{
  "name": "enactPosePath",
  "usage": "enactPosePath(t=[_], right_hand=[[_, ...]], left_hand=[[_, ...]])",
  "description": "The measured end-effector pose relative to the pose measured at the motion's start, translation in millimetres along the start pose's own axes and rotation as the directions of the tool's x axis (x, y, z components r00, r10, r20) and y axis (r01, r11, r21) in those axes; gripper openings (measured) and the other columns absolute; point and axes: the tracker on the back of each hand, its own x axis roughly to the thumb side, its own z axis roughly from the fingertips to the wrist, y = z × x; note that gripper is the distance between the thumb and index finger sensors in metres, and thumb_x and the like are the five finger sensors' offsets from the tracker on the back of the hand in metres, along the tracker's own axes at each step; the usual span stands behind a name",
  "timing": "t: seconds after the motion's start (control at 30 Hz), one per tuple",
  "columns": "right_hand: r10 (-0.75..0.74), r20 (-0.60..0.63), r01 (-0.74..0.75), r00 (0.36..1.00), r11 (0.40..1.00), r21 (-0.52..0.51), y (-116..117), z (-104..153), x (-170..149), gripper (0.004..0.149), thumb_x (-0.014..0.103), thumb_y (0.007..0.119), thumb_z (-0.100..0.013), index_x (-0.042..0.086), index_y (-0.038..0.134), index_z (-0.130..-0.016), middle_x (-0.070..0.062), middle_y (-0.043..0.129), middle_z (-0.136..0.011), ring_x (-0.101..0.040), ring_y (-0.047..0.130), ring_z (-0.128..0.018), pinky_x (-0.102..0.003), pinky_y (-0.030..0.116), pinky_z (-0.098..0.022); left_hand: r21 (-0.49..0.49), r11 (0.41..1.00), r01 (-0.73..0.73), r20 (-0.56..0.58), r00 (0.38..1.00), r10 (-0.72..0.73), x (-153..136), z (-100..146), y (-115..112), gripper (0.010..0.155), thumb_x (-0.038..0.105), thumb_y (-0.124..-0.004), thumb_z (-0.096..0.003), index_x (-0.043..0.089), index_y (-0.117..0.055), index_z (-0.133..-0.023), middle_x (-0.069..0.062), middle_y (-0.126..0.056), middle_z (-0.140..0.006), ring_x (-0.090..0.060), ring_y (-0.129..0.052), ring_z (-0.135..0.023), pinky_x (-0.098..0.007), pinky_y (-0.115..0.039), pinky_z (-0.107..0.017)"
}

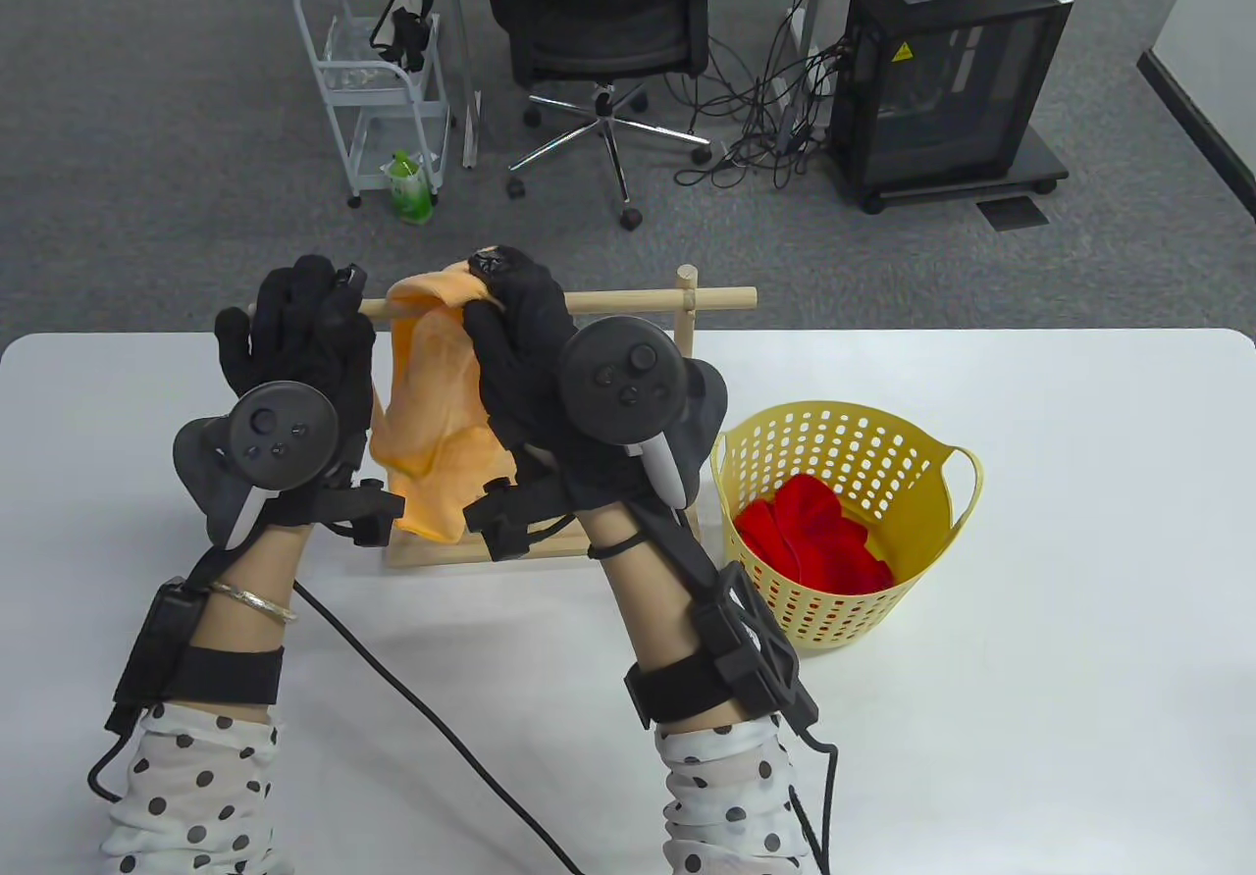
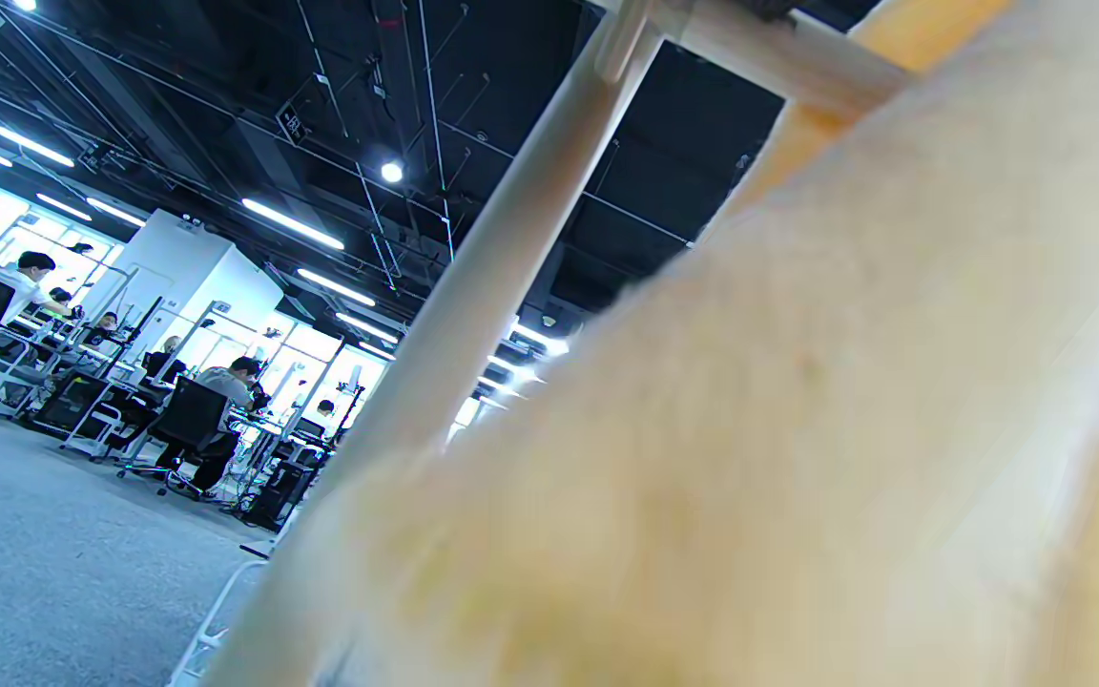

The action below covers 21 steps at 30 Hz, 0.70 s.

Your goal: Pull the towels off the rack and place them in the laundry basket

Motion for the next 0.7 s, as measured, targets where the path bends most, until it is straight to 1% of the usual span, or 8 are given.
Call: enactPosePath(t=[0.13,0.23,0.33,0.57,0.67,0.7], right_hand=[[0.058,0.063,-0.053,0.996,0.995,-0.088,-18.0,4.3,7.2,0.042,0.035,0.061,-0.063,0.023,0.054,-0.102,-0.012,0.051,-0.114,-0.014,0.087,-0.091,-0.028,0.079,-0.072],[0.118,0.091,-0.105,0.989,0.986,-0.127,-33.8,7.5,13.1,0.042,0.037,0.061,-0.063,0.026,0.053,-0.103,-0.007,0.049,-0.116,-0.013,0.085,-0.095,-0.029,0.074,-0.076],[0.161,0.107,-0.142,0.981,0.976,-0.164,-49.1,11.3,16.7,0.042,0.037,0.061,-0.063,0.026,0.054,-0.103,-0.006,0.049,-0.117,-0.013,0.084,-0.096,-0.03,0.072,-0.078],[0.282,0.127,-0.233,0.951,0.923,-0.305,-92.0,21.8,22.0,0.042,0.037,0.06,-0.064,0.027,0.051,-0.103,-0.006,0.045,-0.118,-0.014,0.08,-0.099,-0.031,0.068,-0.081],[0.347,0.106,-0.289,0.932,0.886,-0.362,-108.3,26.3,23.9,0.042,0.037,0.059,-0.064,0.026,0.05,-0.104,-0.006,0.042,-0.118,-0.015,0.078,-0.1,-0.033,0.064,-0.082],[0.383,0.095,-0.319,0.919,0.863,-0.391,-114.2,28.2,24.3,0.043,0.037,0.059,-0.064,0.026,0.049,-0.104,-0.006,0.041,-0.119,-0.014,0.077,-0.101,-0.033,0.063,-0.082]], left_hand=[[0.0,1.0,0.0,0.0,1.0,0.0,0.3,0.1,0.0,0.045,0.042,-0.046,-0.0753,0.032,-0.047,-0.12,0.006,-0.035,-0.132,-0.018,-0.024,-0.123,-0.056,-0.007,-0.091],[0.001,1.0,0.002,0.0,1.0,-0.002,0.5,0.3,0.2,0.045,0.042,-0.046,-0.0754,0.032,-0.047,-0.12,0.006,-0.035,-0.132,-0.018,-0.024,-0.123,-0.056,-0.008,-0.091],[0.005,1.0,0.004,0.001,1.0,-0.004,0.5,0.9,0.2,0.045,0.042,-0.046,-0.0754,0.032,-0.047,-0.12,0.006,-0.035,-0.132,-0.018,-0.024,-0.123,-0.056,-0.008,-0.091],[0.006,1.0,0.007,0.002,1.0,-0.007,0.6,1.2,0.3,0.046,0.042,-0.046,-0.0755,0.032,-0.047,-0.12,0.006,-0.035,-0.132,-0.018,-0.024,-0.123,-0.056,-0.008,-0.091],[0.008,1.0,0.004,0.003,1.0,-0.004,0.7,1.3,0.2,0.045,0.042,-0.046,-0.0754,0.032,-0.047,-0.12,0.006,-0.035,-0.132,-0.018,-0.024,-0.123,-0.056,-0.008,-0.091],[0.008,1.0,0.004,0.003,1.0,-0.004,0.7,1.3,0.2,0.046,0.042,-0.046,-0.0754,0.032,-0.047,-0.12,0.006,-0.035,-0.132,-0.018,-0.024,-0.123,-0.056,-0.008,-0.091]])
